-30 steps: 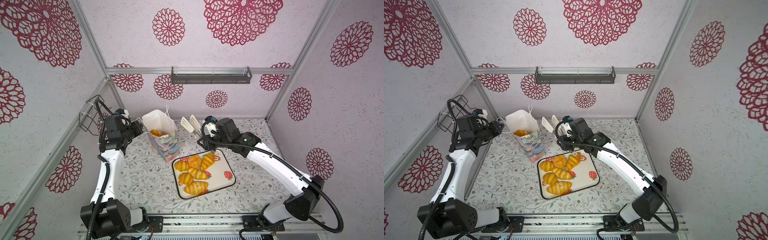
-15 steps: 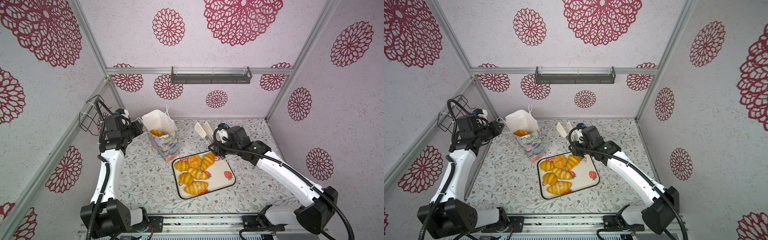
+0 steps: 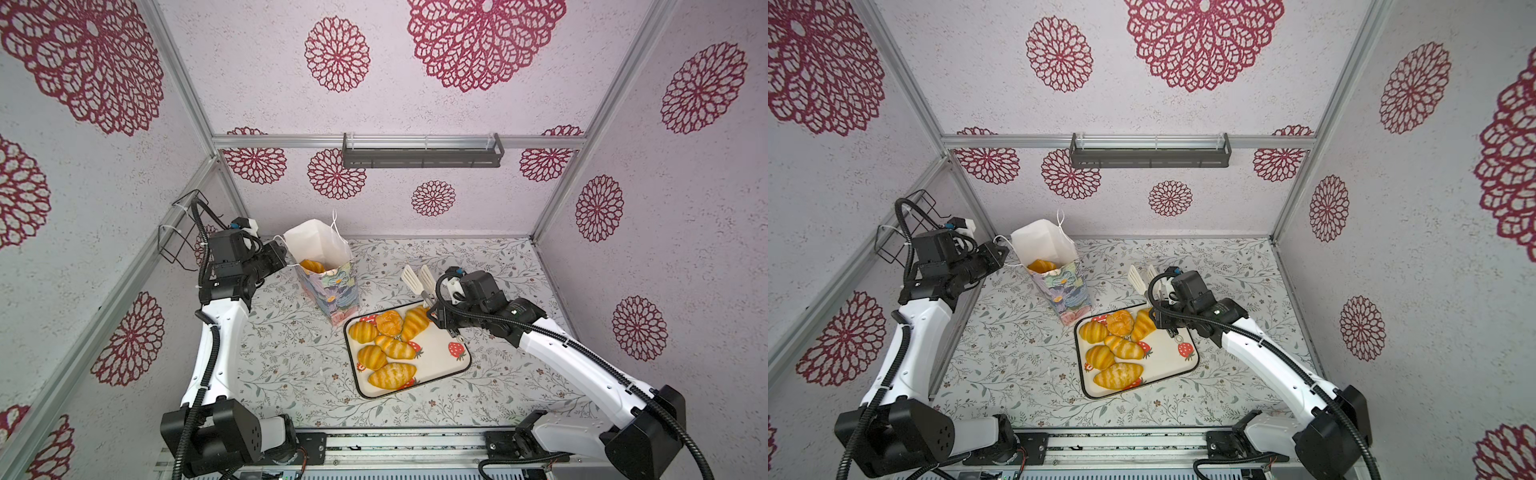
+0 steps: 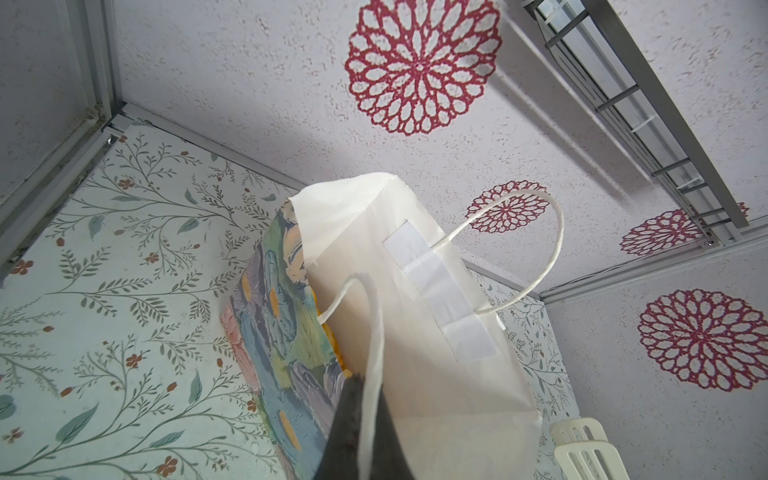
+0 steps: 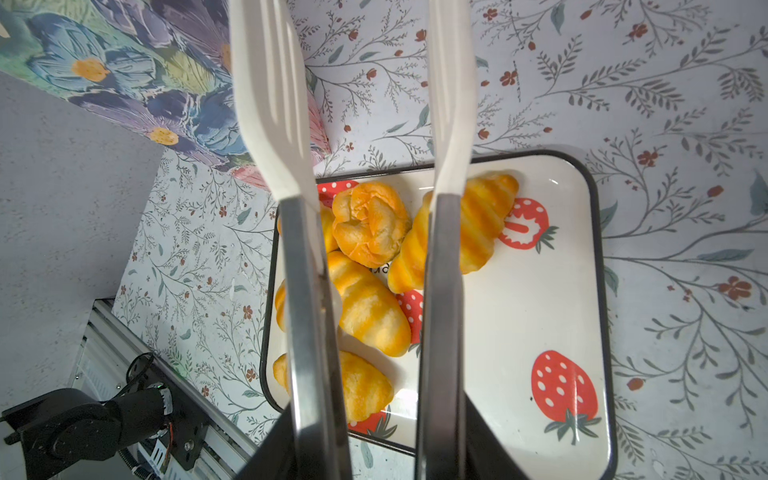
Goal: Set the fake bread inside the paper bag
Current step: 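Lower the open tongs toward the striped croissant on the tray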
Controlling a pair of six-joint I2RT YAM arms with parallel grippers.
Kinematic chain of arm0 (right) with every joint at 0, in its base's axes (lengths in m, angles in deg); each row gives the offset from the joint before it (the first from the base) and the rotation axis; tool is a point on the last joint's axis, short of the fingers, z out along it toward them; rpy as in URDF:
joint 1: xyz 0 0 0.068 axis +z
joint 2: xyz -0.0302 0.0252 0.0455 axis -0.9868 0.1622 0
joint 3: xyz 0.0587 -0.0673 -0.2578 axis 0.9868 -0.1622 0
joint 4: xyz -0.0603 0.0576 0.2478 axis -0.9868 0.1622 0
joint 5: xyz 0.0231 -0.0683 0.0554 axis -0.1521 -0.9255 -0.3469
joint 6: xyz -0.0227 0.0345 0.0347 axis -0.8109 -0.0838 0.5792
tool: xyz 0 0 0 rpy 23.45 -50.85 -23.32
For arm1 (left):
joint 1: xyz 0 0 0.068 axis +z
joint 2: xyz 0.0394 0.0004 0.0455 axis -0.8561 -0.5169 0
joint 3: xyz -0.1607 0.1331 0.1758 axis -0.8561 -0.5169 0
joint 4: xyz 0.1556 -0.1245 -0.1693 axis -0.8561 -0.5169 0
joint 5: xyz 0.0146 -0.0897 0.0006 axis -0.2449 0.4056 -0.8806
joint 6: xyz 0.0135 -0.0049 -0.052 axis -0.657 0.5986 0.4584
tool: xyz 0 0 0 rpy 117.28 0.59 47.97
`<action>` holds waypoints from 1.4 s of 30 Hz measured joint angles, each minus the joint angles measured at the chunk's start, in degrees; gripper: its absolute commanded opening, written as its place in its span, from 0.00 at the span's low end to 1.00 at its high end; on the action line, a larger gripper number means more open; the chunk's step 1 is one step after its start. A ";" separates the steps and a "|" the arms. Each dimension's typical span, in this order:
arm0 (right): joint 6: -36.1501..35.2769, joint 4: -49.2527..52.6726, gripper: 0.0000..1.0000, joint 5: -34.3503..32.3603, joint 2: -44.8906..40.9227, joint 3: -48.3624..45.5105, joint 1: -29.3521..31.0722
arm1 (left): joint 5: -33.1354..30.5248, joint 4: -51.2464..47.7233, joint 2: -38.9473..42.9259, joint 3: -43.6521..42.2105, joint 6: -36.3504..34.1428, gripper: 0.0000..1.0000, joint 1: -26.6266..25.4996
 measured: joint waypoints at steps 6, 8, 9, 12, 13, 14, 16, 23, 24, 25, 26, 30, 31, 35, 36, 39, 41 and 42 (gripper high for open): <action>0.96 -0.09 0.45 0.35 -1.31 -3.02 -0.15 | 0.00 0.00 0.00 0.00 0.00 0.00 -0.17; 1.22 -0.20 0.45 0.52 -1.51 -3.85 -0.15 | 0.00 0.00 0.00 0.00 0.00 0.00 -0.26; 1.49 -0.28 0.45 0.57 -1.64 -4.42 -0.15 | 0.00 0.00 0.00 0.00 0.00 0.00 -0.28; 2.12 -0.39 0.45 0.94 -2.47 -6.29 -0.15 | 0.00 0.00 0.00 0.00 0.00 0.00 -0.37; 2.34 -0.42 0.45 1.03 -2.78 -6.86 -0.15 | 0.00 0.00 0.00 0.00 0.00 0.00 -0.44; 2.51 -0.44 0.45 1.11 -3.19 -7.58 -0.15 | 0.00 0.00 0.00 -0.02 0.00 0.00 -0.48; 3.02 -0.50 0.45 1.27 -4.04 -9.01 -0.15 | 0.00 0.02 -0.04 0.00 0.00 0.00 -0.59; 4.96 -1.77 0.46 1.84 -6.08 -13.22 -0.15 | -0.02 0.02 -0.20 0.00 0.00 0.00 -0.74; 5.27 -1.95 0.46 2.03 -6.16 -13.66 -0.15 | -0.02 0.00 -0.22 0.00 0.00 0.00 -0.74; 5.46 -2.10 0.46 2.21 -6.21 -14.03 -0.15 | -0.02 0.00 -0.22 -0.02 0.00 0.00 -0.74; 5.77 -2.08 0.46 2.47 -6.19 -14.32 -0.15 | -0.04 0.02 -0.24 0.00 0.00 0.00 -0.74; 6.62 -2.23 0.47 2.95 -6.19 -15.02 -0.15 | -0.04 0.02 -0.48 0.00 -0.02 0.00 -1.01; 6.84 -2.23 0.47 2.95 -6.19 -15.23 -0.15 | -0.04 0.02 -0.61 -0.02 -0.02 0.00 -1.09; 7.06 -2.32 0.49 2.95 -6.19 -16.46 -0.15 | -0.20 0.02 -0.76 -0.02 -0.02 0.00 -1.36; 7.26 -2.34 0.50 2.95 -6.19 -16.79 -0.15 | -0.22 0.02 -0.76 0.00 -0.02 0.00 -1.38; 7.89 -2.36 0.50 2.97 -6.16 -17.81 -0.15 | -0.24 0.00 -0.76 0.00 -0.02 0.00 -1.38; 8.15 -2.43 0.51 2.99 -6.01 -18.34 -0.15 | -0.26 0.00 -0.76 0.00 -0.02 0.00 -1.38; 8.33 -2.54 0.52 3.04 -5.97 -18.56 -0.15 | -0.24 0.00 -0.76 0.00 -0.02 0.00 -1.38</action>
